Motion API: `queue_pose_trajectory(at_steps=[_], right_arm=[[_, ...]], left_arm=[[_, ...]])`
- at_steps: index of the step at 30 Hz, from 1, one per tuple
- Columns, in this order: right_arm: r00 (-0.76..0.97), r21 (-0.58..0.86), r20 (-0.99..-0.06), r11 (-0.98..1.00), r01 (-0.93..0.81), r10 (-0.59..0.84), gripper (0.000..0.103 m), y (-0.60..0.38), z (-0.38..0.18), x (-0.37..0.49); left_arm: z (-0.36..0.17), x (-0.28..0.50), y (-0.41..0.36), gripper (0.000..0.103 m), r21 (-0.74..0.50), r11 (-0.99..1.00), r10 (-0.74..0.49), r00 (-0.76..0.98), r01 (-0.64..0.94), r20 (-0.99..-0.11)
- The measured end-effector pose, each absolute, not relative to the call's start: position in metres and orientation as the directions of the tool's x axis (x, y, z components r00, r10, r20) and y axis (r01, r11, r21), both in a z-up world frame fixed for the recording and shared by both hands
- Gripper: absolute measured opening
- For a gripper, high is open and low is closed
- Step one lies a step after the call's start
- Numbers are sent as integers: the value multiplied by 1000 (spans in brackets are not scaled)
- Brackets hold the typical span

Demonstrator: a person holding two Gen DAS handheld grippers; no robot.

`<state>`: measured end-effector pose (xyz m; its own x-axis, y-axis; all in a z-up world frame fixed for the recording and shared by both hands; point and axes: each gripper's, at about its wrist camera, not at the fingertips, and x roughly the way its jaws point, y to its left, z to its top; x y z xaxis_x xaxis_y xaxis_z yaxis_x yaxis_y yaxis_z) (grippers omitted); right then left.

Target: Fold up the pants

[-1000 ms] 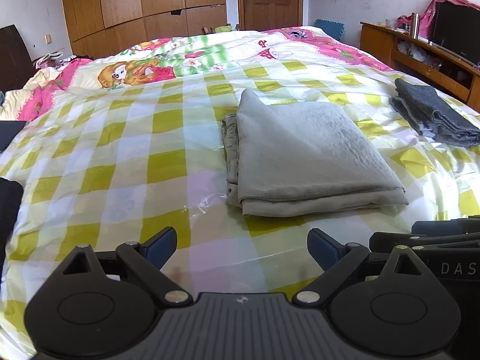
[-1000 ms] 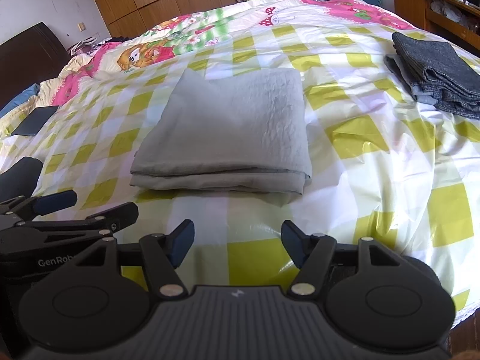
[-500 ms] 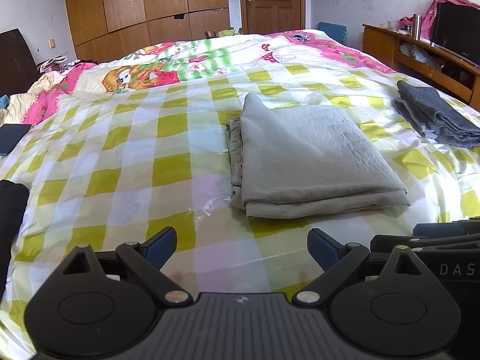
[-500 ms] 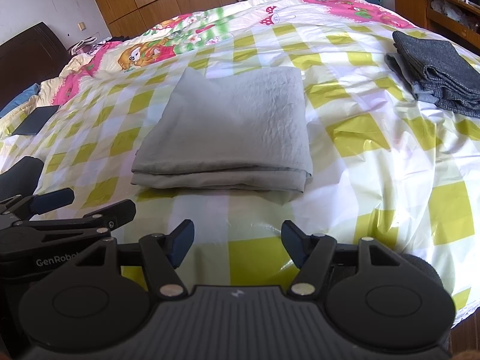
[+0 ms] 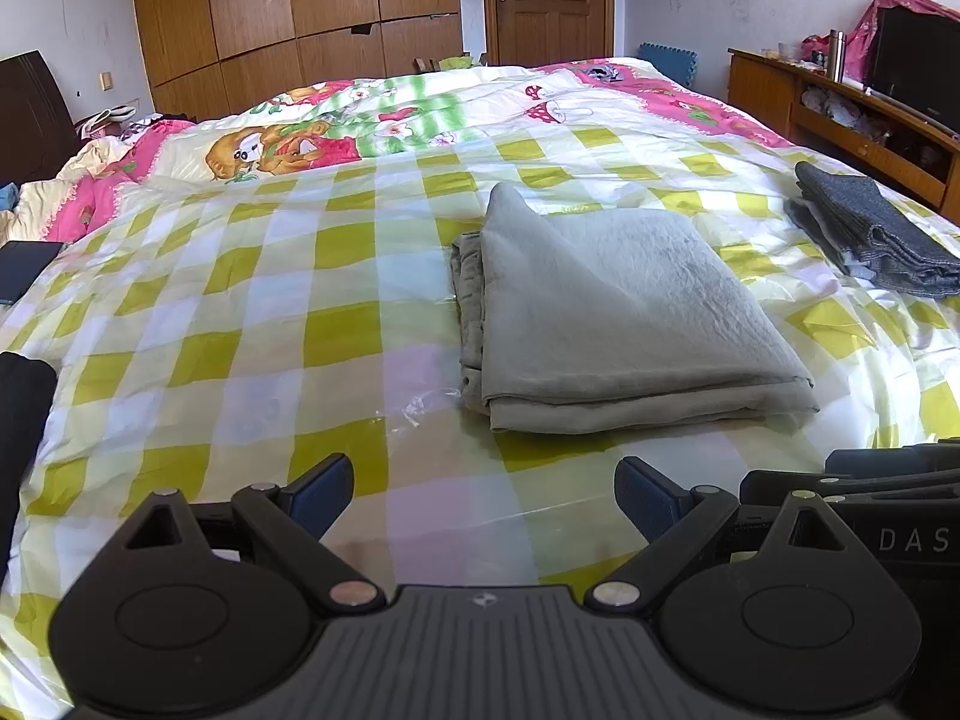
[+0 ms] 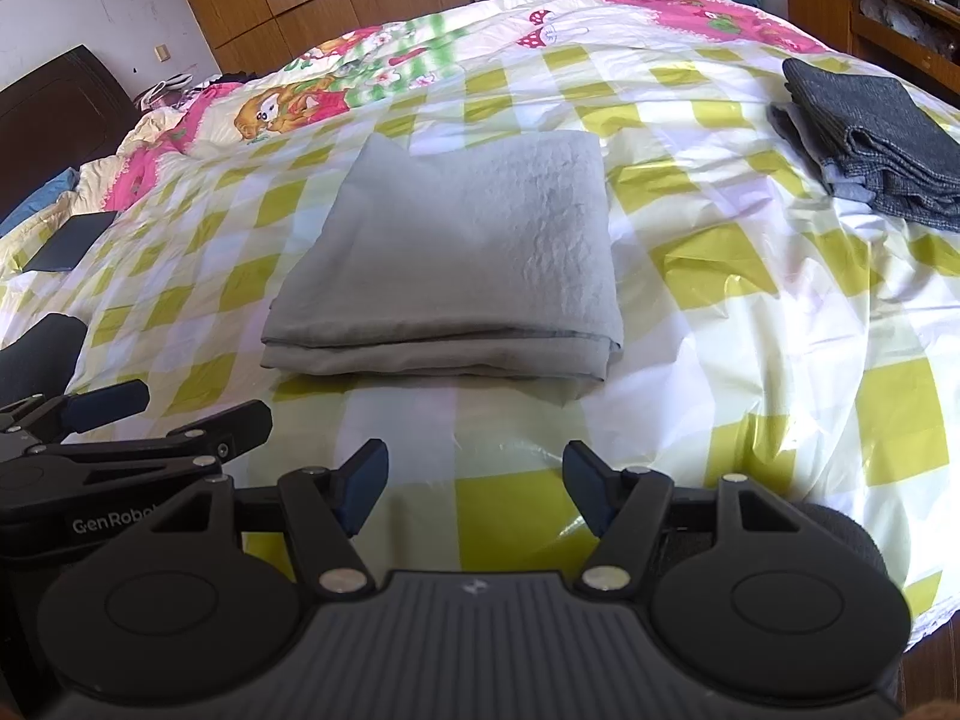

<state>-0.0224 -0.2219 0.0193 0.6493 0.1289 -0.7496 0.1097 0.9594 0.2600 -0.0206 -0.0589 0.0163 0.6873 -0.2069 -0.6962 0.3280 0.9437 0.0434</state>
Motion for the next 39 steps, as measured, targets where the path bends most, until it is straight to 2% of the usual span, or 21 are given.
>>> queue_pose_trajectory(at_steps=[39], right_arm=[[646,272,-753,954,130,127,65,-223,19,-28]], left_arm=[[18,-25,-63,103,37,942,-216,689,332,-692]])
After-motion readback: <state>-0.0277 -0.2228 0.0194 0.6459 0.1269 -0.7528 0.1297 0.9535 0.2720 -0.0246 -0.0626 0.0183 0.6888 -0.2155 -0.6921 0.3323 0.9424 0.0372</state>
